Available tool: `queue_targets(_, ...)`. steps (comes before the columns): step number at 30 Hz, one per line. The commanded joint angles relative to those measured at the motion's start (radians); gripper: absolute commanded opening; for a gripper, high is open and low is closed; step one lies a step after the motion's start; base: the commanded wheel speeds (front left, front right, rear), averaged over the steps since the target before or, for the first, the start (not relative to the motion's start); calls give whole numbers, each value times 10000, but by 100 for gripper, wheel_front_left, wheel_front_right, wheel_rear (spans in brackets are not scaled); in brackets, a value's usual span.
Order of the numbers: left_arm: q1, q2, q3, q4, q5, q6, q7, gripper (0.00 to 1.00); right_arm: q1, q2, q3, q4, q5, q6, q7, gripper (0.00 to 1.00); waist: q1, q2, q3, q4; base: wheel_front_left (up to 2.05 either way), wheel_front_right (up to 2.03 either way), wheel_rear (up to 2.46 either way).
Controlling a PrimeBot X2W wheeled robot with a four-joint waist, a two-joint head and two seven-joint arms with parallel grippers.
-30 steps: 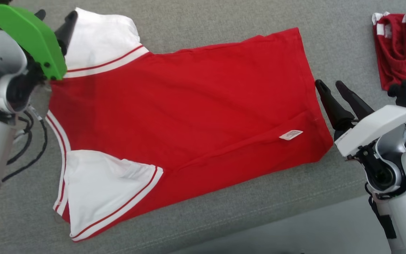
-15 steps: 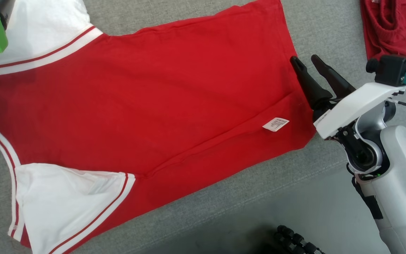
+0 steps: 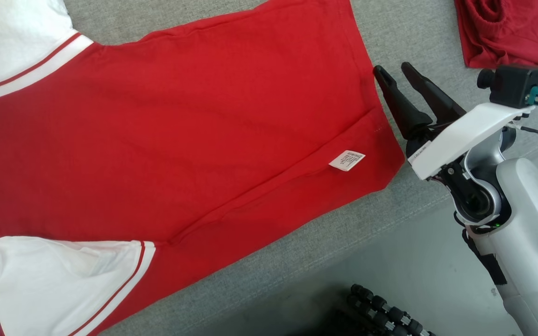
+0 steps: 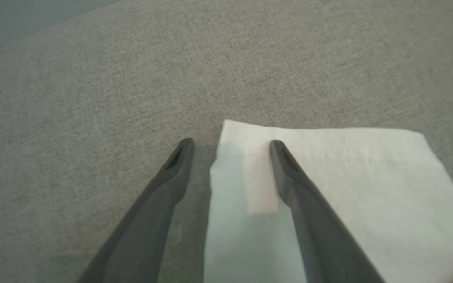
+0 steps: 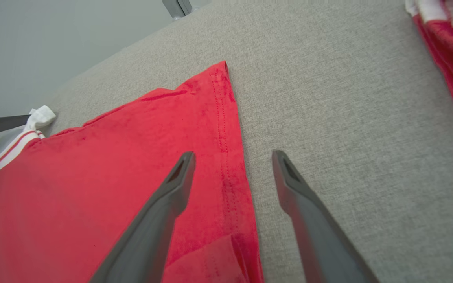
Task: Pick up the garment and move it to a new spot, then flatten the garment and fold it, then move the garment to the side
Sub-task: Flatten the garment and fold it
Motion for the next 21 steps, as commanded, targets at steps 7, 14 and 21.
queue_targets(7, 60, 96, -247, 18, 102, -48, 182, 38, -342, -147, 91, 129, 87, 2, -123, 100, -1, -1, 1, 44, 0, 0, 0)
queue_targets(14, -26, -267, -307, -308, 27, -305, -282, 0, -1464, -454, 243, 853, -495, 2, 221, 100, -1, -1, -87, 489, 0, 0, 0)
queue_targets(21, -248, -847, -412, -766, 53, -404, -919, 0, -3050, -589, 668, 2407, -885, 0, 882, 100, -1, -1, -107, 1167, 0, 0, 0)
